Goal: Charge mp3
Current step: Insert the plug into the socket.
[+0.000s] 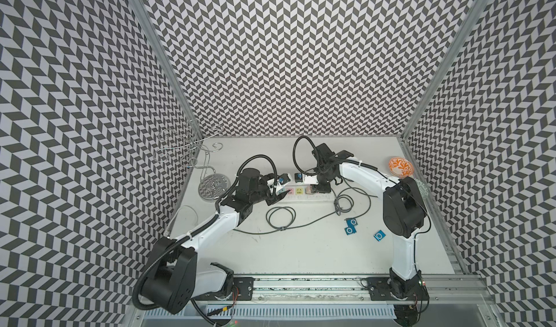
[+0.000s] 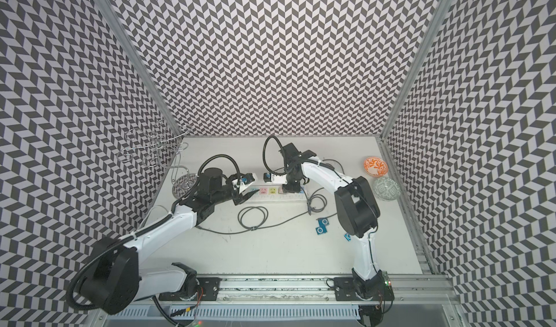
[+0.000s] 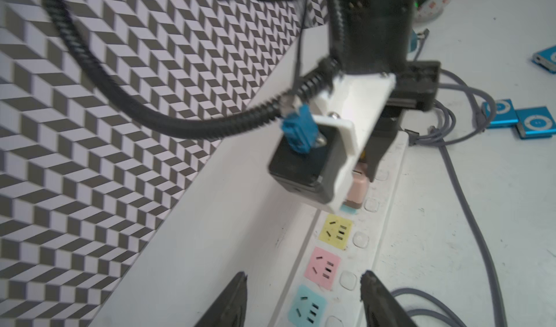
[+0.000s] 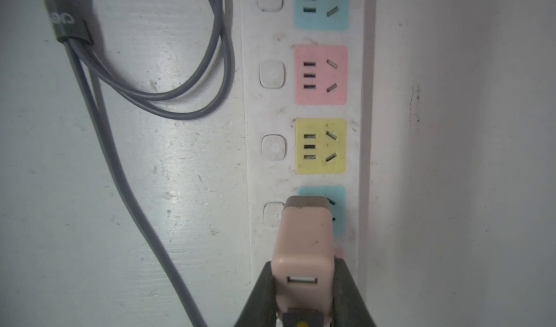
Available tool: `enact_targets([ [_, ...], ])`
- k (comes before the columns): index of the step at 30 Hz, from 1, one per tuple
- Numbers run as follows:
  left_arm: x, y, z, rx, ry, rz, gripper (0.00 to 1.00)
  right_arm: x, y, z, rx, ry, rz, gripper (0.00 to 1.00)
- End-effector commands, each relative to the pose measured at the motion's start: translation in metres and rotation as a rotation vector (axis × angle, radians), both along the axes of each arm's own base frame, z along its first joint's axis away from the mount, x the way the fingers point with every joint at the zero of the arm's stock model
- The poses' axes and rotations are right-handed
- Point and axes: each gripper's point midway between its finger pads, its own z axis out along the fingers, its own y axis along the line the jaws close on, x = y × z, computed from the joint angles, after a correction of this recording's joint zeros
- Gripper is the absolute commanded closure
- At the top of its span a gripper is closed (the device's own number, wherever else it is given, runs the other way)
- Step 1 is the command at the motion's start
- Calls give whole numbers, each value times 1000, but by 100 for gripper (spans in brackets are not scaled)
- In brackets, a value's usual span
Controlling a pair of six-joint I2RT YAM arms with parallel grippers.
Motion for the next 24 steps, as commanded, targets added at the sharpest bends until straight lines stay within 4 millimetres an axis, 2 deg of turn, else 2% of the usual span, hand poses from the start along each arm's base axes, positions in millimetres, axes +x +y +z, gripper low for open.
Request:
enact_targets([
  [1,-1,21,30,-90,-24,147,37,-41,-16,-17,-95,166,-33,100],
  [4,-4,34,41,-135,-16,223,36,-42,-13,-19,-119,188,-64,100],
  [6,-8,41,39,-143,-17,259,36,-48,-12,-19,-141,207,-71,100],
  [9,-8,53,32,-174,-19,332,34,-47,-8,-21,-163,202,-85,100],
  [13,-13,56,29,-193,-20,344,34,-43,0,-32,-168,218,-117,100],
  [20,-21,56,30,-171,-60,344,33,-41,2,-62,-229,243,-161,100],
  [24,-24,56,29,-160,-73,340,33,-29,9,-72,-240,190,-167,100],
])
